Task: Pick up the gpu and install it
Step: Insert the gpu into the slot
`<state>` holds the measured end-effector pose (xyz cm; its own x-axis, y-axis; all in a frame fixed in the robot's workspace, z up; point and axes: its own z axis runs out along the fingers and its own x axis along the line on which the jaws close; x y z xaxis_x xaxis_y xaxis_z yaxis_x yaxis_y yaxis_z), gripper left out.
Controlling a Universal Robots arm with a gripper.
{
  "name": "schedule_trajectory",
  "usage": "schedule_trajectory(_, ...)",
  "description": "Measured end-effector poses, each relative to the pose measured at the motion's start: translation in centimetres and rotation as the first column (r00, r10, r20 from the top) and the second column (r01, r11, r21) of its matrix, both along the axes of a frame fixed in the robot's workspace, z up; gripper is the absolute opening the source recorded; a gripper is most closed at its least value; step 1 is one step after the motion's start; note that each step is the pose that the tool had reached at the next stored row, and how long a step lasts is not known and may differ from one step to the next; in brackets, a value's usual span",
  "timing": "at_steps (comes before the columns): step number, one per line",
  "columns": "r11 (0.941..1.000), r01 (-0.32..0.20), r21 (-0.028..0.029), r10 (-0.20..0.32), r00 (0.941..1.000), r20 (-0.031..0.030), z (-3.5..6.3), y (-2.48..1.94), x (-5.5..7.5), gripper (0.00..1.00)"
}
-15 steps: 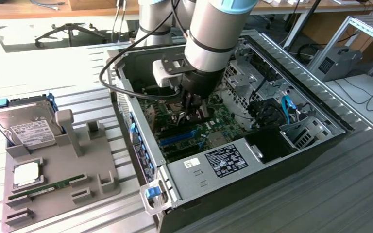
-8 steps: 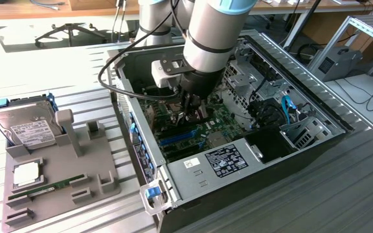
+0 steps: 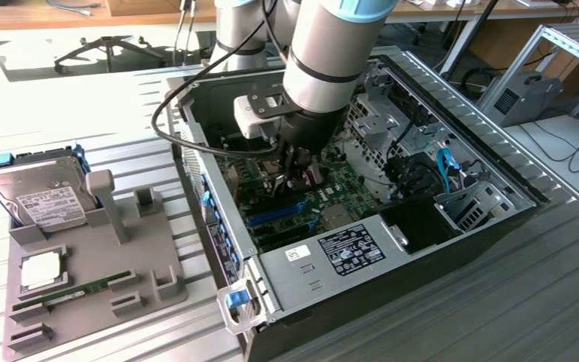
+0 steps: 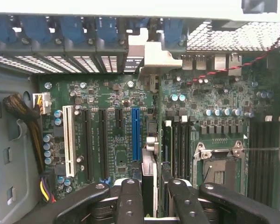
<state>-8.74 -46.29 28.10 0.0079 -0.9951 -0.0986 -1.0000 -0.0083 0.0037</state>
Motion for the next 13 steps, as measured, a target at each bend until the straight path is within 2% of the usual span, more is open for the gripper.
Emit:
schedule_trajectory(2,0.9997,-0.026,-0.0032,0.026,0.9997,0.0001,-0.01,0.00,0.0,0.26)
schedule_trajectory(3,0.9992,-0.038,-0.0089,0.038,0.9993,-0.0003,0.00,0.00,0.0,0.26)
schedule_trajectory(4,0.9987,-0.048,-0.0180,0.048,0.9988,-0.0007,0.00,0.00,0.0,0.26)
schedule_trajectory(5,0.9975,-0.055,-0.0445,0.055,0.9985,-0.0020,0.00,0.00,0.0,0.26)
schedule_trajectory(6,0.9963,-0.058,-0.0623,0.058,0.9983,-0.0029,-0.01,0.01,0.0,0.26)
schedule_trajectory(7,0.9945,-0.061,-0.0857,0.061,0.9981,-0.0044,-0.01,0.08,0.0,0.26)
schedule_trajectory(8,0.9937,-0.061,-0.0944,0.061,0.9981,-0.0051,-0.01,0.18,0.0,0.26)
schedule_trajectory(10,0.9936,-0.061,-0.0954,0.061,0.9981,-0.0049,-0.05,0.47,0.0,0.26)
schedule_trajectory(11,0.9938,-0.061,-0.0926,0.061,0.9981,-0.0048,-0.07,0.58,0.0,0.26)
schedule_trajectory(12,0.9939,-0.061,-0.0922,0.061,0.9981,-0.0048,-0.09,0.76,0.0,0.26)
schedule_trajectory(13,0.9939,-0.061,-0.0921,0.061,0.9981,-0.0048,-0.12,1.13,0.0,0.26)
